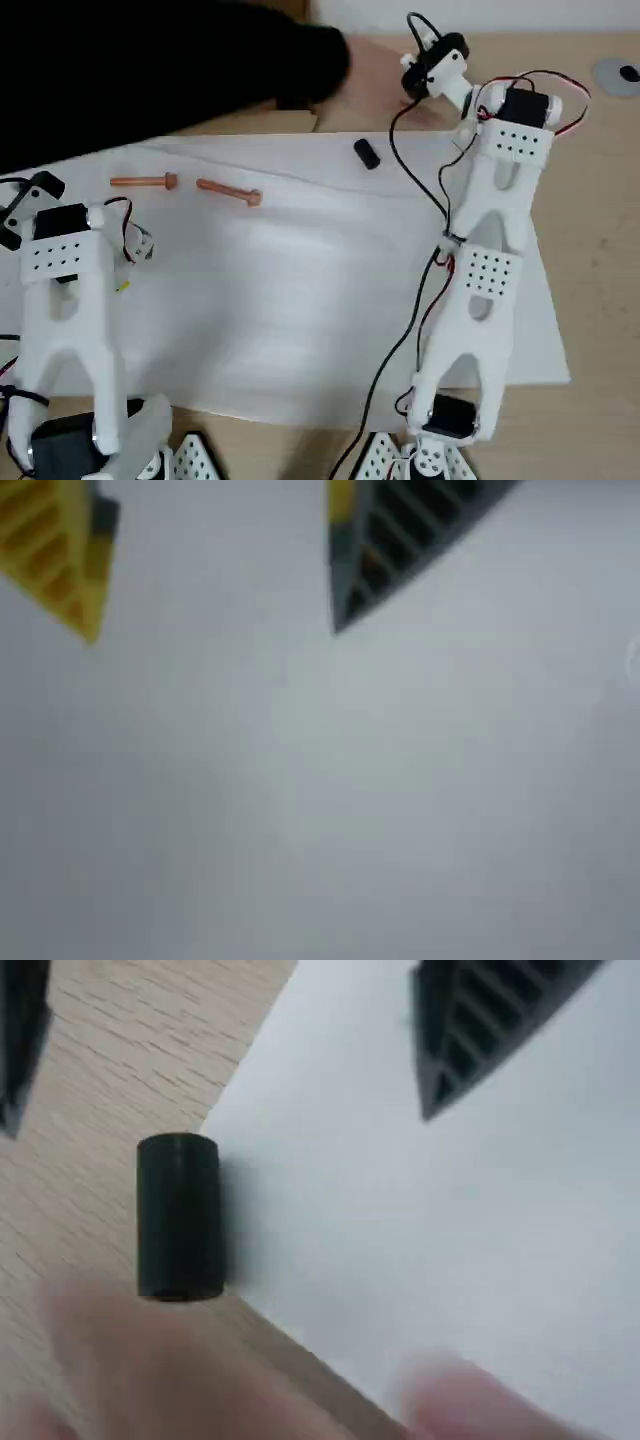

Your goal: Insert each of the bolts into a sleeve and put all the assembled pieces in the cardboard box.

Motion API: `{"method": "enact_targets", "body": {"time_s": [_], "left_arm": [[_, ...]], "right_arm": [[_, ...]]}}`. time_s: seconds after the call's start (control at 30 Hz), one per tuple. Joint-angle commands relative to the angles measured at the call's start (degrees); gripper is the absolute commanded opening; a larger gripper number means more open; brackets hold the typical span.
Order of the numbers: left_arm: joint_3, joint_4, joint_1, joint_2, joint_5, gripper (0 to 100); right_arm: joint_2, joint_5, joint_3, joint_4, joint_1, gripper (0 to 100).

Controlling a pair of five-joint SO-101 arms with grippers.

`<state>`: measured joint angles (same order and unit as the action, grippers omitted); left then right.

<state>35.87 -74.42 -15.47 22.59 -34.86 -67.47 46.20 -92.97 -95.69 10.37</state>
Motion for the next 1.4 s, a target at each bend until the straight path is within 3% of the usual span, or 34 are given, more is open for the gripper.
{"method": "enact_targets", "body": {"time_s": [0.0,0.4,1.03,1.37], "left_arm": [[-2.29,-0.26,-0.35,0.48,0.26,17],[-2.29,-0.26,0.0,0.4,0.26,17],[-2.37,-0.26,-0.09,0.48,0.35,17],[-2.46,-0.18,-0.09,0.22,0.35,17]], "right_arm": [[4.53,-0.53,-2.59,-1.14,0.92,28.2],[6.81,-0.53,-2.51,-1.85,5.76,28.2],[4.53,-0.53,-2.51,-6.77,6.37,28.1],[14.81,-6.24,5.41,-6.95,20.79,28.0]]}}
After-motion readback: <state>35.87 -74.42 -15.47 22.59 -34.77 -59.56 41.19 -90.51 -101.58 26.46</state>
